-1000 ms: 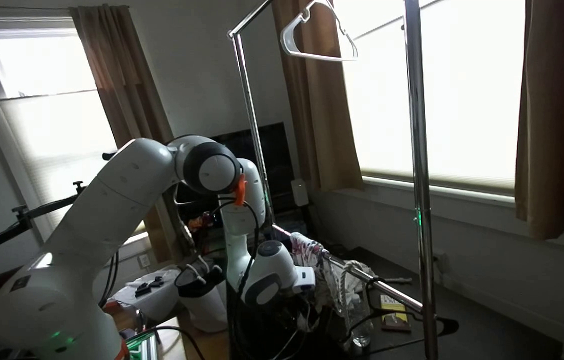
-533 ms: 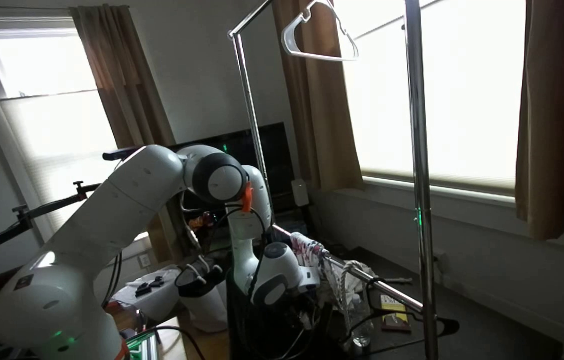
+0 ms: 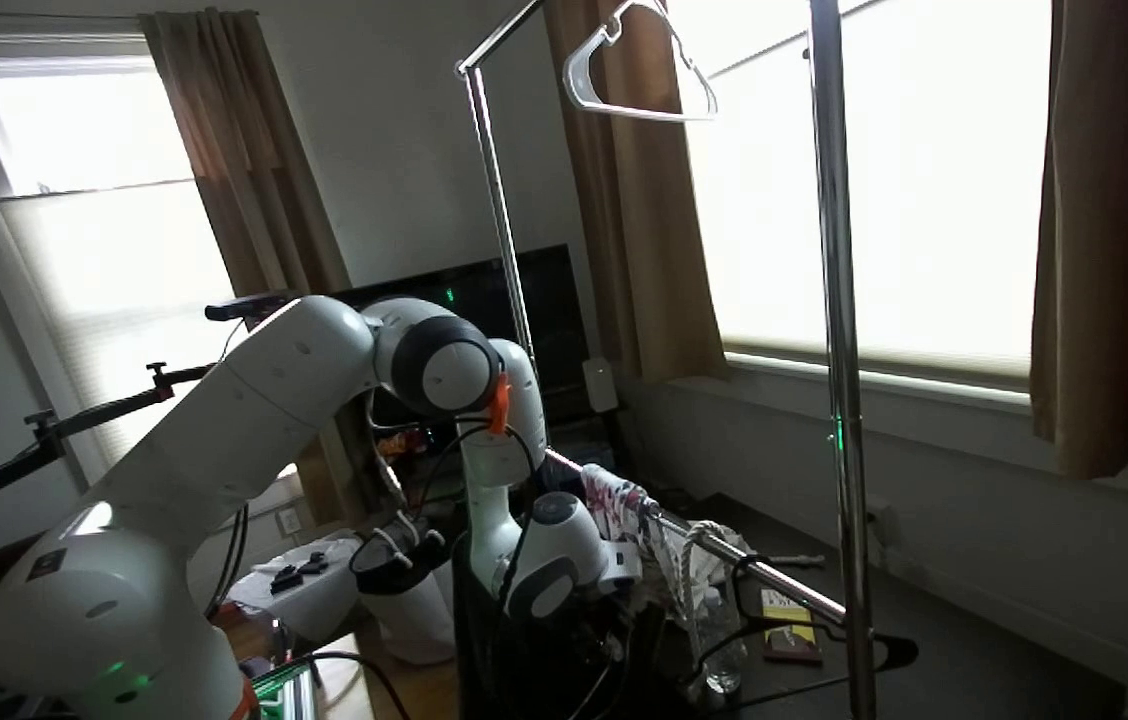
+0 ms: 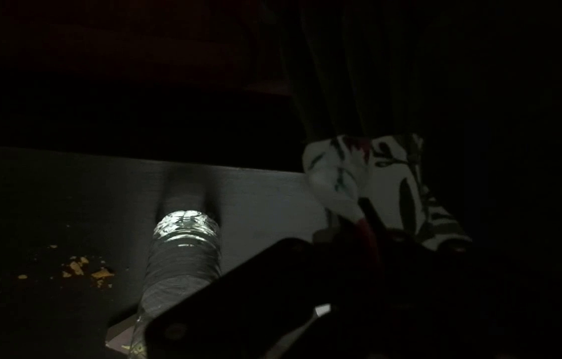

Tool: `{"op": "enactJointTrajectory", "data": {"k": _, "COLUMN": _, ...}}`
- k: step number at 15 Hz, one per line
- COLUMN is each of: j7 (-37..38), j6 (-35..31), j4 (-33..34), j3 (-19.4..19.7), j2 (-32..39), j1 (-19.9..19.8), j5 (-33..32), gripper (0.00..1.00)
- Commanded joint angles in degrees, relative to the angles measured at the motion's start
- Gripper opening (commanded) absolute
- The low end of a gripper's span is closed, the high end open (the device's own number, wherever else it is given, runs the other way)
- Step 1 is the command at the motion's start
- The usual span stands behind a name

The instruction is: Put the clothing on the top clothing rack

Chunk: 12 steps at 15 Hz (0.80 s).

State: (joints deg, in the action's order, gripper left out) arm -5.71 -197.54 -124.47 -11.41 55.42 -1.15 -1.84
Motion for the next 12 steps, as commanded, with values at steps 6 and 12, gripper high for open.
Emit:
{"op": "enactJointTrajectory", "data": {"k": 6, "j7": -4.44, "j6": -15.32, "j4": -12.79, "j3": 1.68, "j2": -3.4, "j1": -0.37, "j5": -12.15, "gripper": 0.01}}
{"op": "enactJointTrajectory", "data": {"k": 12, "j7": -5.26, "j6": -28.54, "j4": -17.79, "j3": 4.4, "j2": -2.94, "j1": 2.21, "j5": -15.02, "gripper": 0.02}}
